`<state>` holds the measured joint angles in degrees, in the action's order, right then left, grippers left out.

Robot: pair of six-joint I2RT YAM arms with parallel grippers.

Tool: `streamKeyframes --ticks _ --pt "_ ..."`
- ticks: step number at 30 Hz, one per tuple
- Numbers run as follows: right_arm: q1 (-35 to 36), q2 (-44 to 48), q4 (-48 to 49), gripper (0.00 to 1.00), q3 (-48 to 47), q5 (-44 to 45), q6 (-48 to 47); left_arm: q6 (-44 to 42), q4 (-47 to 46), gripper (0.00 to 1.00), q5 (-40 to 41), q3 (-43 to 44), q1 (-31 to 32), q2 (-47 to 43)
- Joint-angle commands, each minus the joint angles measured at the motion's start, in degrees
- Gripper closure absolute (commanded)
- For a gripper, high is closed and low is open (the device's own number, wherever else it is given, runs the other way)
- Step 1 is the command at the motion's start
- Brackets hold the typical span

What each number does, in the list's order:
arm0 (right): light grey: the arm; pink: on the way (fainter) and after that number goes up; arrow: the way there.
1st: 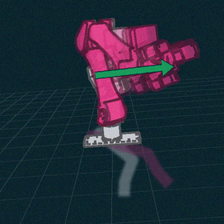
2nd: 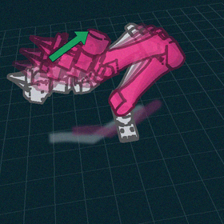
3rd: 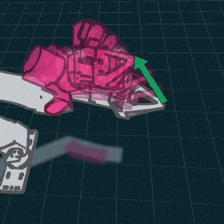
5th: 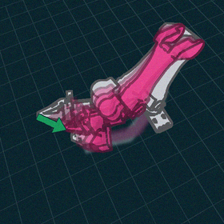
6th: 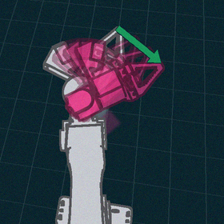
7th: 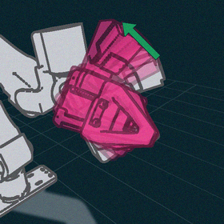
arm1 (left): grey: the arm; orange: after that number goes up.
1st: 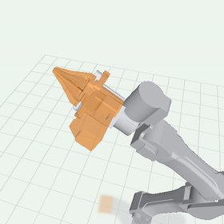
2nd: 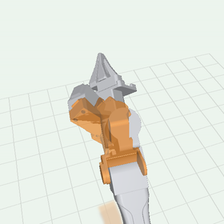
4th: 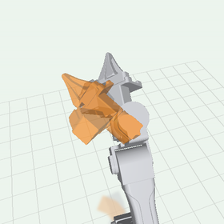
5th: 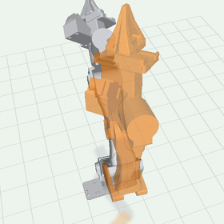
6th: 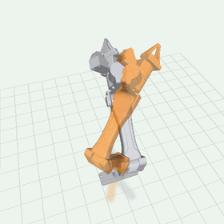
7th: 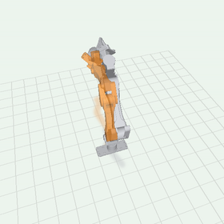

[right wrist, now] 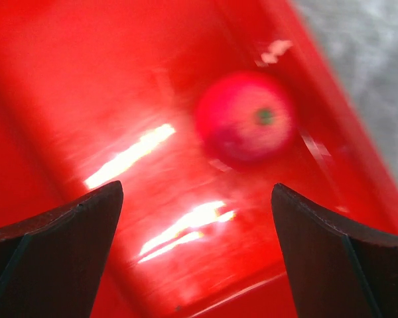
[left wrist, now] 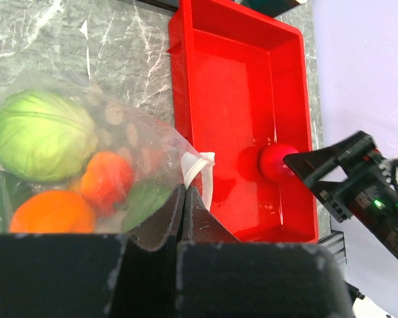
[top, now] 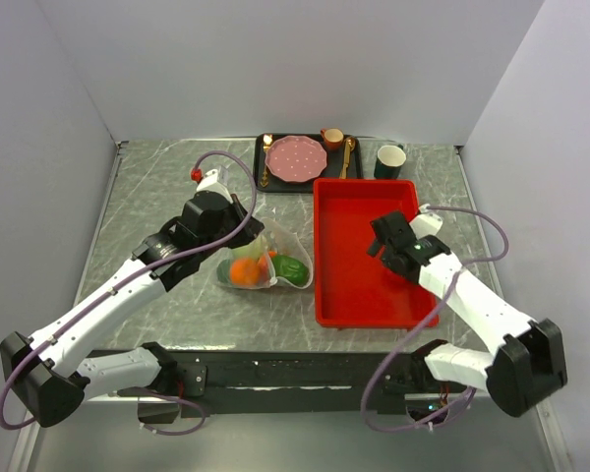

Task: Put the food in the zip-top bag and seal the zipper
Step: Pick up the fake fruit from the bin.

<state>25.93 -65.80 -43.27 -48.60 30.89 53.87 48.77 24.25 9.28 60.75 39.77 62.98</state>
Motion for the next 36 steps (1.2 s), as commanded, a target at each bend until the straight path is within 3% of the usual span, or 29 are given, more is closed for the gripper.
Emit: streamKeyframes --ticks 1,13,31,36 --pt "-1.6 -4.3 -4.1 0.00 -2.0 5.0 2.1 -0.8 -2.4 0.99 0.3 0.1 -0.4 -1.0" --pt "-5.7 -5.2 11.3 0.00 1.8 -7.9 -9.4 -1.2 -1.5 0.99 1.2 0.3 -0.6 -0.2" --pt "-7.7 -10.5 11.6 0.00 1.6 -5.3 -10.3 -1.0 -1.8 0.99 0.3 0.9 -0.6 1.2" --pt "-8.4 -11.7 8.4 0.00 -0.5 -0.2 -10.3 -1.6 -2.1 0.99 0.1 1.5 -0.5 1.8"
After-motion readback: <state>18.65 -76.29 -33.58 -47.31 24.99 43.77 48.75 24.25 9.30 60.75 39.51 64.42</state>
